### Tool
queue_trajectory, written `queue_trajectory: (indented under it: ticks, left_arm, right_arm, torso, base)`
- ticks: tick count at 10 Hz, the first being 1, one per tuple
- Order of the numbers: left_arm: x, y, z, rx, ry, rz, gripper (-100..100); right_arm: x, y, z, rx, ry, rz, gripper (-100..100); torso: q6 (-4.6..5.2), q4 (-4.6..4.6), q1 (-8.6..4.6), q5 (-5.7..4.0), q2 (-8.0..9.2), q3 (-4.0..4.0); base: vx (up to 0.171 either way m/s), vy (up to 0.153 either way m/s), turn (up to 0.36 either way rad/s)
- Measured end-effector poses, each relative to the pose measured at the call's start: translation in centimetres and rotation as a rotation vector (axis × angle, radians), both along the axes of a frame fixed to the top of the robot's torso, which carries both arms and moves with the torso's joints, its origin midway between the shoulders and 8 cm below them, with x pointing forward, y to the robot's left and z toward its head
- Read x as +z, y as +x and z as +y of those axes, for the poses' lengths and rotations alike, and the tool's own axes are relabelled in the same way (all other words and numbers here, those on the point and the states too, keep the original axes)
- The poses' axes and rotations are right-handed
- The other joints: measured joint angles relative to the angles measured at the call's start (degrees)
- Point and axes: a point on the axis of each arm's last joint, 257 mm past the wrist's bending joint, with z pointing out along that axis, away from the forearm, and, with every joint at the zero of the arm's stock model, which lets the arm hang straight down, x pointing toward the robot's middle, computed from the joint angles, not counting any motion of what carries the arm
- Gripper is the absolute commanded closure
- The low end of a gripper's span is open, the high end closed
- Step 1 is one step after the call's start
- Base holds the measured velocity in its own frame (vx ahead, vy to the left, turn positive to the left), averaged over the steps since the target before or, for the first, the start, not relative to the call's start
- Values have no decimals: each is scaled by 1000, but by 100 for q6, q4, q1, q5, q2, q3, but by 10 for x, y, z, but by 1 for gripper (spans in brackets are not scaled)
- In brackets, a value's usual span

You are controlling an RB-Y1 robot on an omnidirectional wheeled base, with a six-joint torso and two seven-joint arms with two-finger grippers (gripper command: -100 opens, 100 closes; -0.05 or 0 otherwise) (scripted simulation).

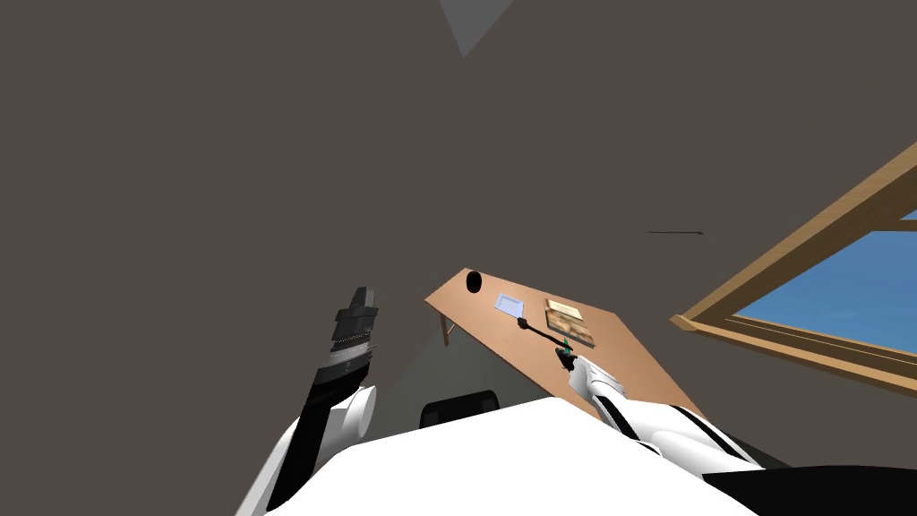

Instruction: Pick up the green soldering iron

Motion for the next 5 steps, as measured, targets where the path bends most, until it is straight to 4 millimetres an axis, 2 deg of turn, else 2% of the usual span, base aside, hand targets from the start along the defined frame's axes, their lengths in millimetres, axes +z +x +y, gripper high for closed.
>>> queue_trajectory:
  ticks: [5]
  left_arm:
    - [0, 0, 0, 0, 0, 0, 0]
  right_arm:
    - [-1, -5, -3, -29, 5, 12, -100]
  torso:
    - [2, 1, 2, 0, 8, 5]
  base:
    - [8, -2, 6]
